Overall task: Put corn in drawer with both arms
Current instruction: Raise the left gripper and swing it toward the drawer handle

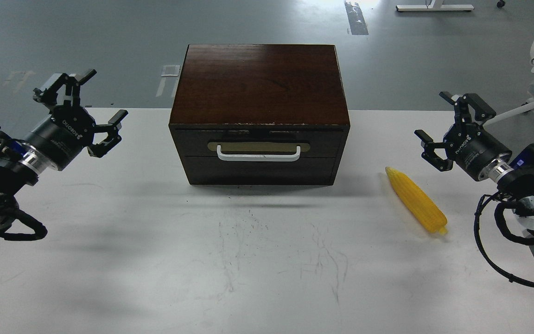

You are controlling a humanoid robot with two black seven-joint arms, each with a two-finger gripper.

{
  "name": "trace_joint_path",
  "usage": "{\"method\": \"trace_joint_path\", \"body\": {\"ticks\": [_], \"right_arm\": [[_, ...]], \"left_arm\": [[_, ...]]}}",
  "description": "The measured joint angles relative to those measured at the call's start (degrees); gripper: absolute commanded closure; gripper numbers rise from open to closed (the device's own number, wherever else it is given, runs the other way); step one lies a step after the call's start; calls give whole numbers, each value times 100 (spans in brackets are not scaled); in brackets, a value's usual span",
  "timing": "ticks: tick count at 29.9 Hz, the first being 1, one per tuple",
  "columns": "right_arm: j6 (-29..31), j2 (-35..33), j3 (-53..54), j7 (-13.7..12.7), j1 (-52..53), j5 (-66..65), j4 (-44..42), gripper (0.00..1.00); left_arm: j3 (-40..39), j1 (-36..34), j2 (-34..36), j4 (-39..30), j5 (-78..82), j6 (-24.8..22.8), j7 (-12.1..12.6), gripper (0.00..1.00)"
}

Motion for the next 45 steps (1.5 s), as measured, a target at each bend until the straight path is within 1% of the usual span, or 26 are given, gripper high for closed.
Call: {"method": "trace_joint_path", "body": {"ticks": [11,14,19,23,25,28,35,38,40,45], "right_arm": [[1,20,5,0,22,-1,-8,0],[1,5,5,0,32,-1,-20,0],[1,-8,21,0,56,-10,-25,0],[1,-8,29,0,85,-10,-24,0],[1,-10,31,0,91,-10,-26,0],[1,-12,33,0,98,-10,-25,0],[1,-81,60,0,95,-10,-20,0],[1,-100,70,0,87,-10,-16,0],[1,-104,76,0,86,-10,-15,0],[1,-107,77,0,86,-10,-18,0]], "left_arm": [[-39,69,21,40,0,0,0,1],[-43,26,26,259,-1,0,0,1],[-86,-214,27,847,92,0,0,1],[-101,-538,38,944,534,0,0,1],[-101,-754,114,793,1036,0,0,1],[-103,-1138,302,368,1978,0,1,1],[-118,-2172,415,-1202,4553,-3,0,1],[-120,-2541,216,-1681,5848,-2,0,1],[-110,-2761,-47,-1964,6977,-2,0,1],[-30,-3056,-598,-2232,8866,-2,0,1]]}}
